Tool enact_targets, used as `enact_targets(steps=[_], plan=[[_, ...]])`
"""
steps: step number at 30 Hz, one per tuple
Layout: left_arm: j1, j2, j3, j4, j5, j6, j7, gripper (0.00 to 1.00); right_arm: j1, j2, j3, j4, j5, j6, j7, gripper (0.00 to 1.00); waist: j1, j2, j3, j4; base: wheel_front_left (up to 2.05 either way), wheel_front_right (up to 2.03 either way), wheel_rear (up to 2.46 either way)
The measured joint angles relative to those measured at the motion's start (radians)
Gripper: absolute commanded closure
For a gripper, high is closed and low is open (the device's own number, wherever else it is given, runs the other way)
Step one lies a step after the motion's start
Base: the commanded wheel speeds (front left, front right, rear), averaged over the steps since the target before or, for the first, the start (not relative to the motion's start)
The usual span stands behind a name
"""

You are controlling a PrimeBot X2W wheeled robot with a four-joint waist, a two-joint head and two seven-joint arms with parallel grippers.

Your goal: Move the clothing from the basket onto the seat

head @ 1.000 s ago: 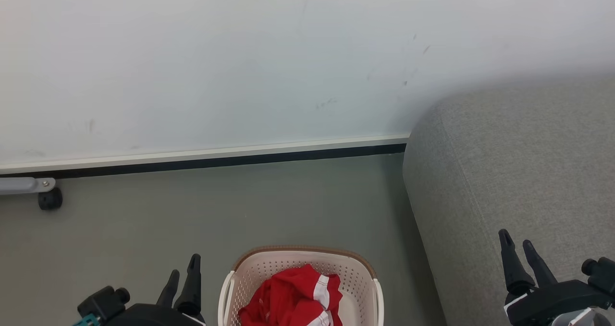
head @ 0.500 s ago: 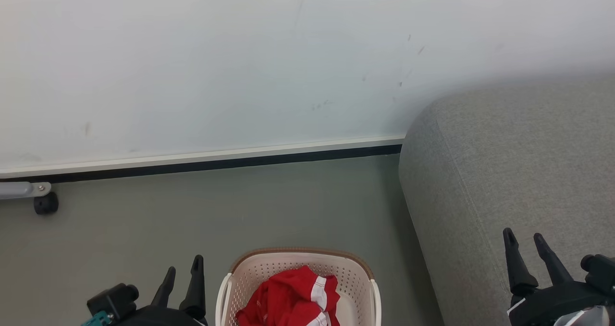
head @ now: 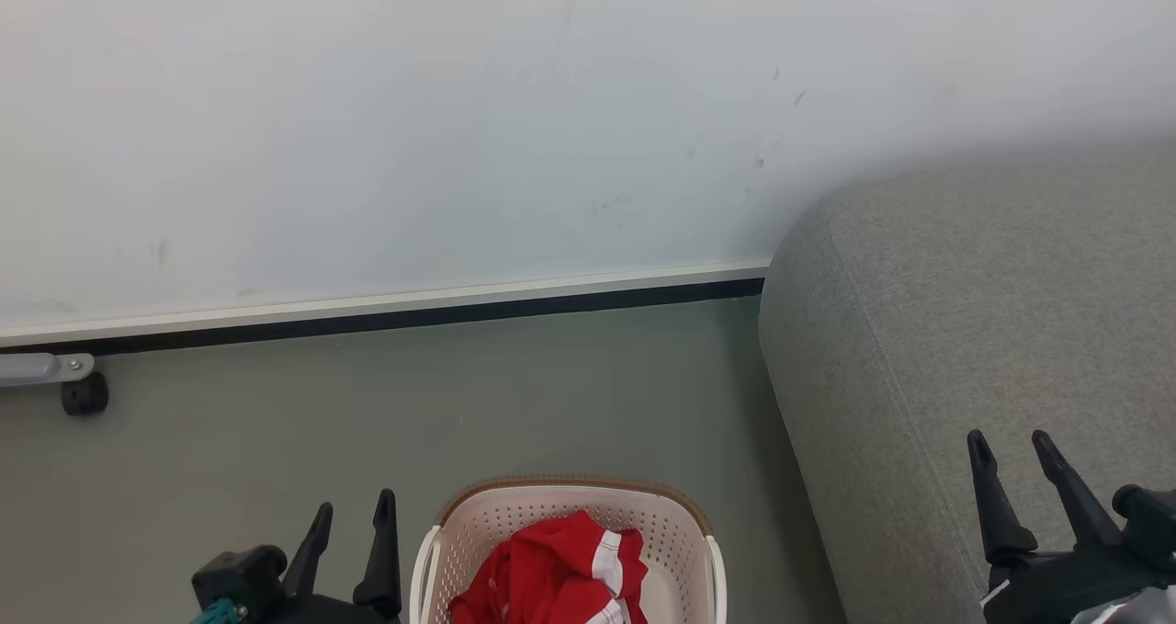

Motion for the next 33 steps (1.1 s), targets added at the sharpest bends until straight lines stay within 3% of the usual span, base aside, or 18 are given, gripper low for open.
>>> enact_targets(steps=[19, 33], plan=[[0.002, 0.014, -0.031, 0.000, 0.235, 0.023, -0.068, 0.00, 0.002, -0.064, 0.007, 0.000, -0.210, 0.016, -0.070, 0.00, 0.0000, 0.0000, -0.005, -0.003, 0.00, 0.00, 0.00], [0.021, 0.011, -0.008, -0.008, 0.248, 0.008, -0.068, 0.00, 0.017, -0.050, -0.021, -0.012, -0.226, 0.029, -0.070, 0.00, 0.0000, 0.0000, 0.009, -0.010, 0.00, 0.00, 0.00]])
